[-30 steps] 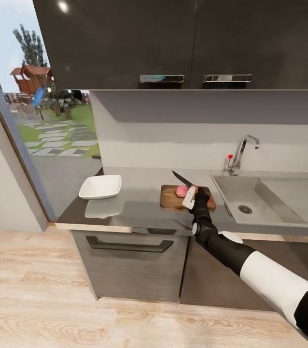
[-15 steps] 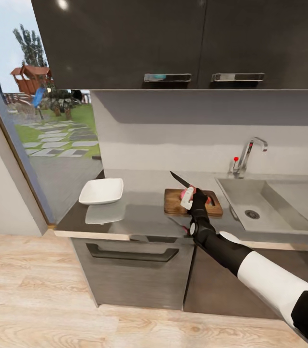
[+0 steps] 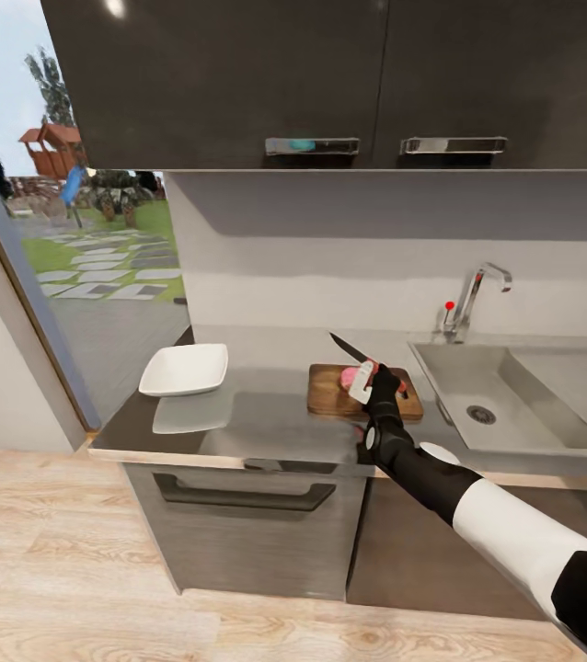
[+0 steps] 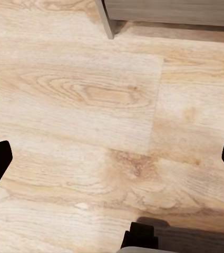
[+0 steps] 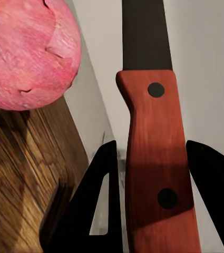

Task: In the kitchen, take the Vidalia onion out of the sink, dice it on the chopping board with the paring knife, put the diced onion into the bowl on the countertop, then place both the paring knife and the chopping board into the sink.

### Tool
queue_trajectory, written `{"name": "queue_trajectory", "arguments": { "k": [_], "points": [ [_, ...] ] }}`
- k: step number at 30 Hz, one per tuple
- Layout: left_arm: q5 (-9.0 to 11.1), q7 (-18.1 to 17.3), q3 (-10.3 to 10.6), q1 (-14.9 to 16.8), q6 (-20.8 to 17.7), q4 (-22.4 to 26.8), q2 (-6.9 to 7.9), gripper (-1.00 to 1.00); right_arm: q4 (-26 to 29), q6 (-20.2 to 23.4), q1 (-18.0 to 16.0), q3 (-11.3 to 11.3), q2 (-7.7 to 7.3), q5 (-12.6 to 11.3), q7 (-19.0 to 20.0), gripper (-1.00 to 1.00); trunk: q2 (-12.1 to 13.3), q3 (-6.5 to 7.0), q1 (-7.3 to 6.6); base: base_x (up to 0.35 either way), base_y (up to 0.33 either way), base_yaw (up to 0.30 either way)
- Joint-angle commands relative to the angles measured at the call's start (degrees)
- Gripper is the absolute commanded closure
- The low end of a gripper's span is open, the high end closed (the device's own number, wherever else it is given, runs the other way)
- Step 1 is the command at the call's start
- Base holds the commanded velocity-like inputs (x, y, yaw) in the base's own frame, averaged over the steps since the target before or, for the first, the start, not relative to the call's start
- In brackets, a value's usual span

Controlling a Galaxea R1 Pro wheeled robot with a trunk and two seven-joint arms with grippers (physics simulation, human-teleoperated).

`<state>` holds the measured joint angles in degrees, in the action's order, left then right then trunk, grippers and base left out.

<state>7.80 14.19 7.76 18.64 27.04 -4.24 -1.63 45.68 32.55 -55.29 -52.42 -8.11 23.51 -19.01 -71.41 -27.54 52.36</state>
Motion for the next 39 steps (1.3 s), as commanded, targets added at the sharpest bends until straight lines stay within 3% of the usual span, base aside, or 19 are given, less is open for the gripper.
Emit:
{"name": "queue_trajectory", "arguments": {
  "k": [1, 39],
  "points": [
    [0.5, 0.0, 0.5, 0.1, 0.4, -0.2, -0.04, -1.00, 0.0, 0.4, -0.1, -0.3, -0.03, 0.1, -0.2, 1.00, 0.0, -0.06, 0.00, 0.003, -0.003, 0.000],
    [0.5, 0.0, 0.5, 0.1, 0.4, -0.2, -0.04, -1.00, -3.1, -0.3, -0.1, -0.3, 0.41, -0.6, 0.3, 1.00, 0.0, -0.06, 0.00, 0.000, 0.000, 0.000]
  ]
}}
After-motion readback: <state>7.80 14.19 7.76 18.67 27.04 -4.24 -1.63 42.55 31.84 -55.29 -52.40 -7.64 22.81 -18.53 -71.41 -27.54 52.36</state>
